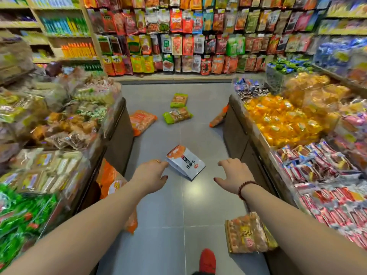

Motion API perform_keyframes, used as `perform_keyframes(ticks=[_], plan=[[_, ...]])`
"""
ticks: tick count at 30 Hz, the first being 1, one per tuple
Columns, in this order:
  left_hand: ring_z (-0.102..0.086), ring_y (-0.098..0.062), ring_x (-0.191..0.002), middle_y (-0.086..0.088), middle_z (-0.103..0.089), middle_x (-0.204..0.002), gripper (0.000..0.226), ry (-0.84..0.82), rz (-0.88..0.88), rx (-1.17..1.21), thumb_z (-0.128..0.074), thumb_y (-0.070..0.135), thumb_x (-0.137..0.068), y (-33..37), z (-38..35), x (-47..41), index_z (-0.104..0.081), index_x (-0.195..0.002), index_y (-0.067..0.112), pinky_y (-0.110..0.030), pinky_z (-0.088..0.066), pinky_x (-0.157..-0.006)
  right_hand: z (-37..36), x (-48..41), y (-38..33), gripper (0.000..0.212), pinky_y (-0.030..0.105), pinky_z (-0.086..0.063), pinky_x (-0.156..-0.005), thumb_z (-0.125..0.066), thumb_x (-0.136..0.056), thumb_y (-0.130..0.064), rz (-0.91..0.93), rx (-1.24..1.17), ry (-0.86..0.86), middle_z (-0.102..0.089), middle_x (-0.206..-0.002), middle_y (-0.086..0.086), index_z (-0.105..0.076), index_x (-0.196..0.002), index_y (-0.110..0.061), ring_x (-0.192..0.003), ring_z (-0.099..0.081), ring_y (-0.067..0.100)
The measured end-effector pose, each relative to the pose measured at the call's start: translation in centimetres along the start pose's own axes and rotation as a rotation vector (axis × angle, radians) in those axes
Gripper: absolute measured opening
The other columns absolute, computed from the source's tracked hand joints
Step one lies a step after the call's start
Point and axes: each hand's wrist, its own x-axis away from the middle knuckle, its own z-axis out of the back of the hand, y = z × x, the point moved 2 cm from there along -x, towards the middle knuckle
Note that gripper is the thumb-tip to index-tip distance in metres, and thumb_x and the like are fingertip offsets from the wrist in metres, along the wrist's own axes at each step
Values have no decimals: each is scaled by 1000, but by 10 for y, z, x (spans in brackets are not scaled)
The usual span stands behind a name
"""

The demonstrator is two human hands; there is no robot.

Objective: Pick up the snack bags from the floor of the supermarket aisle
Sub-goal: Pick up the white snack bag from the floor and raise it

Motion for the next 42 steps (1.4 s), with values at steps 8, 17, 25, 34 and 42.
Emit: perform_keyframes(ticks=[8,17,25,34,42], plan=[[-50,-22,-122,-3,-53,-133,46,-54,137,7,-48,38,-94,-34,5,-147,-45,-136,20,-37,-48,-94,13,-178,49,57,36,-37,-101,-54,-86,-55,67,-20,-43,-51,-133,1,-45,-133,-24,-125,-44,22],[-48,-22,-123,-4,-53,-133,45,-78,166,89,-50,38,-94,-59,5,-288,-45,-135,21,-37,-46,-93,12,-333,61,58,37,-37,-102,-55,-86,-52,147,-30,-85,-51,-133,2,-45,-133,-21,-126,-42,23],[-48,-26,-123,-6,-51,-134,46,-125,173,147,-50,37,-93,-117,-3,-430,-44,-136,19,-38,-47,-93,6,-480,63,57,37,-37,-101,-53,-88,-52,143,9,-133,-50,-135,3,-43,-135,-21,-126,-43,24],[-50,-26,-121,-6,-50,-135,45,-276,266,217,-50,35,-94,-145,-38,-536,-45,-135,19,-38,-44,-95,-35,-611,81,55,35,-35,-102,-55,-87,-47,148,-91,-271,-49,-137,3,-44,-134,-20,-129,-41,24],[-47,-26,-125,-8,-51,-133,46,-329,634,490,-54,33,-92,-162,-145,-607,-47,-134,15,-36,-42,-99,-131,-727,112,52,35,-38,-101,-60,-86,-41,174,-214,-469,-51,-136,4,-48,-131,-17,-127,-43,23]])
